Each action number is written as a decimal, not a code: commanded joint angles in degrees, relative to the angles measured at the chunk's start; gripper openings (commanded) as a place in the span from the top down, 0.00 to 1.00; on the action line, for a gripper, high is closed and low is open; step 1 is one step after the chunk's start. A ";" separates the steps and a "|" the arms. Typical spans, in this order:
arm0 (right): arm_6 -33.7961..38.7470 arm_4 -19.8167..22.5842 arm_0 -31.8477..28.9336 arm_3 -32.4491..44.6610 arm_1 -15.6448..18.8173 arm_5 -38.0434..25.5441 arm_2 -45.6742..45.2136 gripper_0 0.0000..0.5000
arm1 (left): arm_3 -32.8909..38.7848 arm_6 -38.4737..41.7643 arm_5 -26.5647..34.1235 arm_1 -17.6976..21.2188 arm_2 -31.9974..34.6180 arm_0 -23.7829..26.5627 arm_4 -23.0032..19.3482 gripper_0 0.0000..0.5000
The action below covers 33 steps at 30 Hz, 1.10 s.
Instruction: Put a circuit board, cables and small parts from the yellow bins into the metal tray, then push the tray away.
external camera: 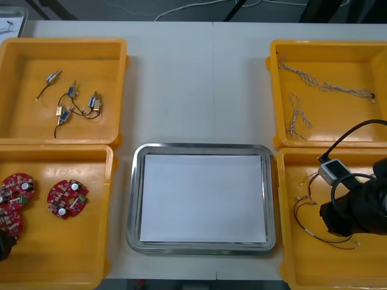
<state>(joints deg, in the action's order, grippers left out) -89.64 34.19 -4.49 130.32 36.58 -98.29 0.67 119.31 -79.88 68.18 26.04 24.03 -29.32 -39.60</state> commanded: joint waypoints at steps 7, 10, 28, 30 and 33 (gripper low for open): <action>1.57 -1.58 1.06 1.78 -1.95 -0.76 -1.72 0.92 | -0.13 3.33 0.55 1.29 0.85 1.55 1.11 0.15; 1.31 -1.67 0.97 1.78 -2.03 -0.93 -1.81 0.40 | -0.04 3.51 0.55 1.29 0.76 1.64 1.28 0.27; 0.69 0.35 0.89 2.40 -0.89 -1.46 -7.70 0.00 | -0.13 5.97 0.37 1.47 0.06 1.64 2.78 1.00; 1.22 0.62 0.80 2.48 -0.89 -1.99 -9.37 0.00 | -0.22 6.41 0.37 1.64 -0.03 1.64 2.69 1.00; 1.92 0.97 0.62 2.40 -1.07 -2.69 -11.39 0.00 | -0.13 6.76 0.46 1.64 -0.12 1.64 2.60 1.00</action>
<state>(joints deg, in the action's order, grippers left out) -89.38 34.43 -4.35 130.53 35.29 -100.11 -7.10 118.93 -79.00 68.27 26.09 24.02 -28.50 -37.49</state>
